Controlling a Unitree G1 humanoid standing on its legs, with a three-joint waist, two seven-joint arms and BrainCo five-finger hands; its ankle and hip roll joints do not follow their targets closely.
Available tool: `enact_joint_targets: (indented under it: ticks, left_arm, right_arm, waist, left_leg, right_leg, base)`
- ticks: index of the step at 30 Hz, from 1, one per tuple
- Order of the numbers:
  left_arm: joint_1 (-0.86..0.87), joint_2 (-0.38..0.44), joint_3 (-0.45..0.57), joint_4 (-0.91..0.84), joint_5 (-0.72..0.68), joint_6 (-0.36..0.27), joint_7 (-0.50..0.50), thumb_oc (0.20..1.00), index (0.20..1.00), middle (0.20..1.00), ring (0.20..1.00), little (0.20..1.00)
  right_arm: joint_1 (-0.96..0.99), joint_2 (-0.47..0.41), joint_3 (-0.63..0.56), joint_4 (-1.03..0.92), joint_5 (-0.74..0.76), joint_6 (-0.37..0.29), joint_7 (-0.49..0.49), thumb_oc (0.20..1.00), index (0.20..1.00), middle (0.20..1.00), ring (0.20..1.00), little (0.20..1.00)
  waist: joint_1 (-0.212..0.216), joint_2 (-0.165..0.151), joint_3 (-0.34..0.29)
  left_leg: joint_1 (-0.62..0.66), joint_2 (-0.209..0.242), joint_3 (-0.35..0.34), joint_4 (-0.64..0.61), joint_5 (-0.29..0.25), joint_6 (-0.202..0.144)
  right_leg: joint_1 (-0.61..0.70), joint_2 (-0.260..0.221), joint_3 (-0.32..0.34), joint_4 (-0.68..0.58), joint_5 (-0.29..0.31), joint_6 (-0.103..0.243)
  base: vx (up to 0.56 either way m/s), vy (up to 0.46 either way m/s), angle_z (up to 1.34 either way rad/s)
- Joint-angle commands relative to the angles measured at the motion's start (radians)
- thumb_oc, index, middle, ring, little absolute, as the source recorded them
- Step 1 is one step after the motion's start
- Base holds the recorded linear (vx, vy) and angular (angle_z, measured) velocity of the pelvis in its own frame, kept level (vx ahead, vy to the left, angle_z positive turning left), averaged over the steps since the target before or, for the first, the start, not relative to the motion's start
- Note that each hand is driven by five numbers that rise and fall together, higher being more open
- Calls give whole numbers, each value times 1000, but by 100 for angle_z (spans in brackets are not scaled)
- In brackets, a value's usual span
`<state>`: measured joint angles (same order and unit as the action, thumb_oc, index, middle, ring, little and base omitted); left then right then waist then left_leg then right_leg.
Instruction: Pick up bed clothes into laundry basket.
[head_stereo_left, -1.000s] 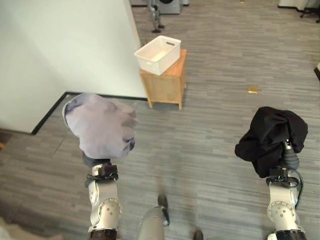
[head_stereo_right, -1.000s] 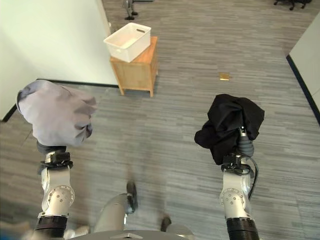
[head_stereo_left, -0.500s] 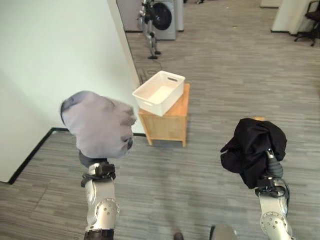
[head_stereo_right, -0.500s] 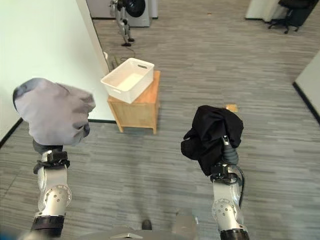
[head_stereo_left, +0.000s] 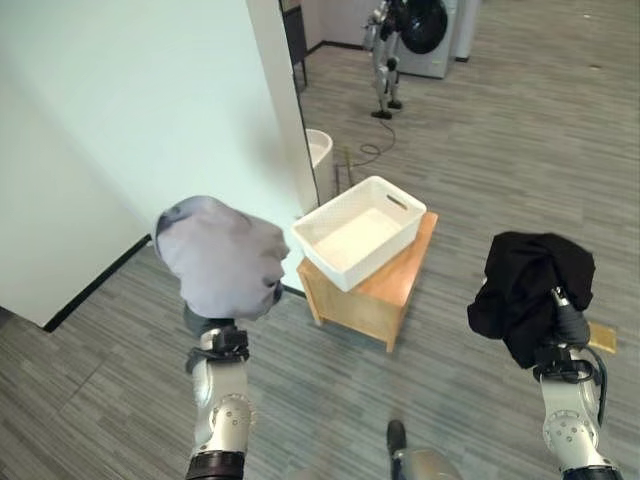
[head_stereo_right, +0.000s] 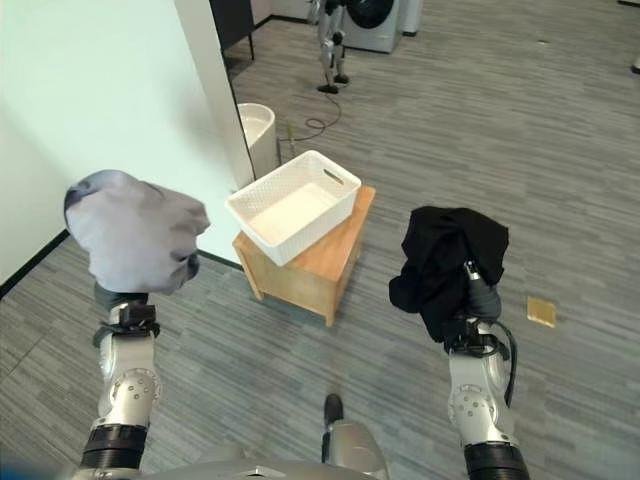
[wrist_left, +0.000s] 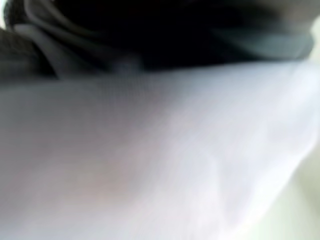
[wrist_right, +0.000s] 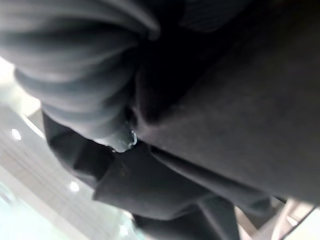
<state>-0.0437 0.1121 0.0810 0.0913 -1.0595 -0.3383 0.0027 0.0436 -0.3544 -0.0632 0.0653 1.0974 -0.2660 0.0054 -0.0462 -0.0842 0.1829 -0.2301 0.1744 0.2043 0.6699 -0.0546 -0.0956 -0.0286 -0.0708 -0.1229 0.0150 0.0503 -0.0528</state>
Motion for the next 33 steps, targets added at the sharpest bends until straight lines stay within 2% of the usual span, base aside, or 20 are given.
enact_joint_targets:
  ticks: [1,2,3,5,7,10,12,16,18,20,27,30,33]
  left_arm:
    - [-36,88,26,-47,-24,-36,-29,200,200,200,200,200]
    - [-33,88,30,-34,-22,-37,-28,200,200,200,200,200]
    - [-32,91,28,-25,-22,-42,-25,200,200,200,200,200]
    - [-30,88,28,-19,-30,-46,-28,200,200,200,200,200]
    - [-25,86,28,-17,-37,-43,-27,200,200,200,200,200]
    - [-11,121,2,-13,-57,-28,-38,200,200,200,200,200]
    - [1,117,3,-23,-71,-24,-47,200,200,200,200,200]
    - [62,119,-27,-78,-100,-20,-63,200,200,200,200,200]
    - [97,133,-25,-94,-103,-5,-69,200,200,200,200,200]
    - [106,137,-27,-79,-112,0,-74,200,200,200,200,200]
    - [111,155,-28,-55,-117,11,-68,200,200,200,200,200]
    - [89,180,-42,-40,-119,13,-64,200,200,200,200,200]
    - [75,186,-52,-37,-122,15,-61,200,200,200,200,200]
  right_arm:
    - [-41,-105,9,-118,-59,-21,44,200,200,200,200,200]
    - [-50,-133,17,-122,-77,-12,49,200,200,200,200,200]
    - [-73,-166,28,-118,-102,2,53,200,200,200,200,200]
    - [-152,-220,58,-69,-145,19,46,200,200,200,200,200]
    - [-181,-234,65,-35,-172,24,28,200,200,200,200,200]
    - [-396,-403,176,232,-376,82,-14,200,200,200,200,200]
    - [-439,-414,198,270,-404,87,-21,200,200,200,200,200]
    - [-684,-443,315,483,-511,117,-53,200,200,200,200,200]
    - [-841,-480,406,594,-625,143,-55,200,200,200,200,200]
    - [-930,-463,438,689,-643,145,-76,200,200,200,200,200]
    - [-1022,-415,470,865,-692,160,-100,200,200,200,200,200]
    - [-1100,-369,509,1043,-745,179,-111,200,200,200,200,200]
    - [-1150,-343,526,1115,-772,190,-121,200,200,200,200,200]
  waist:
    - [7,26,-48]
    - [11,35,-60]
    - [20,39,-70]
    - [24,42,-83]
    - [25,45,-92]
    - [59,48,-119]
    - [65,50,-119]
    - [104,49,-114]
    - [127,48,-107]
    - [142,50,-100]
    - [174,52,-81]
    - [195,64,-46]
    - [202,73,-31]
  left_leg:
    - [115,-30,26,-419,174,-22]
    - [123,-38,39,-524,183,-21]
    - [128,-41,37,-565,188,-20]
    - [169,-54,46,-593,194,-20]
    - [197,-63,56,-626,184,-13]
    - [266,-91,59,-728,171,6]
    - [273,-94,59,-741,173,7]
    - [255,-100,39,-757,170,8]
    - [232,-103,24,-757,173,5]
    - [213,-103,12,-757,174,5]
    - [171,-107,-14,-757,178,6]
    - [130,-113,-30,-757,187,6]
    - [104,-116,-36,-757,195,5]
  right_leg:
    - [71,-70,-18,-49,2,139]
    - [76,-66,-28,-51,-7,146]
    - [86,-63,-35,-46,-17,147]
    - [110,-54,-43,-48,-30,146]
    - [126,-56,-49,-53,-35,149]
    - [142,-68,-67,-64,-31,168]
    - [141,-69,-71,-66,-29,170]
    - [126,-73,-83,-83,-14,177]
    - [109,-71,-99,-98,-6,182]
    - [90,-71,-111,-102,-1,184]
    - [60,-73,-130,-102,5,188]
    - [22,-75,-136,-102,13,190]
    - [-3,-74,-138,-102,22,188]
  base:
    - [258,-2,30]
    - [263,4,18]
    - [298,1,2]
    - [279,26,-4]
    - [183,64,-11]
    - [198,102,-3]
    - [77,46,32]
    - [48,33,19]
    - [11,15,44]
    - [-4,4,29]
    - [-3,-1,13]
    - [-84,-4,2]
    - [-75,6,8]
